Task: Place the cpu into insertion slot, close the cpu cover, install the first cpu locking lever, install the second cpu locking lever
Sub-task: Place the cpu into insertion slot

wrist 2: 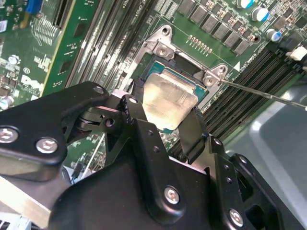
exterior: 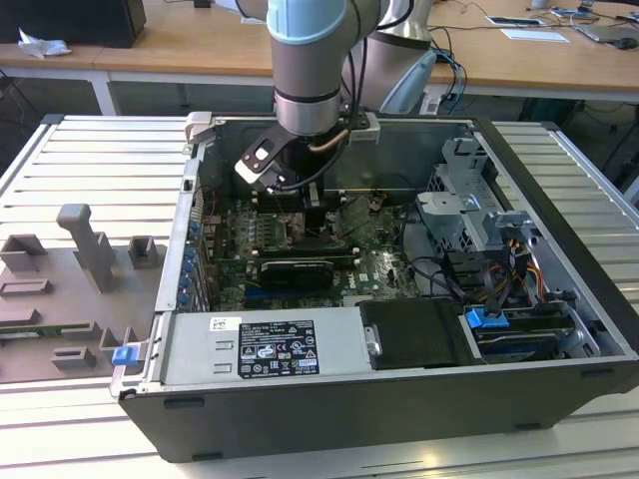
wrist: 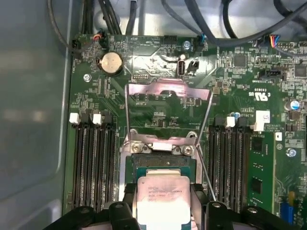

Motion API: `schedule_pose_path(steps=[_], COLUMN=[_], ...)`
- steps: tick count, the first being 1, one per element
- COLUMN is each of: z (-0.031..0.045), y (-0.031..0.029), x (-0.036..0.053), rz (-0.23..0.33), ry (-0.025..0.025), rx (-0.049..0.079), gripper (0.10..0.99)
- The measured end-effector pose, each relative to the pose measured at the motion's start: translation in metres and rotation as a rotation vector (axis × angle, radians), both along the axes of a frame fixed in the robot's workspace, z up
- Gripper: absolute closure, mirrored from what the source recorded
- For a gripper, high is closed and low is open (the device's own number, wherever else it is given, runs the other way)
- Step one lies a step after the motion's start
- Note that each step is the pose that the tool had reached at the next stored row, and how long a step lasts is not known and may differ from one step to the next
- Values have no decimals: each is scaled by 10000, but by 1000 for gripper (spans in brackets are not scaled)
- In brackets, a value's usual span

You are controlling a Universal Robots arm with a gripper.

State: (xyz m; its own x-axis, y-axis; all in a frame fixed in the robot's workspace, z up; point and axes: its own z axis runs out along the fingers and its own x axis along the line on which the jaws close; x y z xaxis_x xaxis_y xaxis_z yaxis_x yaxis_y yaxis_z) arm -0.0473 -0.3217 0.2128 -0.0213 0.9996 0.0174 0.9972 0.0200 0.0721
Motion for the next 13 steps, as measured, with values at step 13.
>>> schedule_pose_path(steps=[13], z=[-94], y=[32], x=[31], rz=[-377], ry=[10], rx=[-19], gripper=[553])
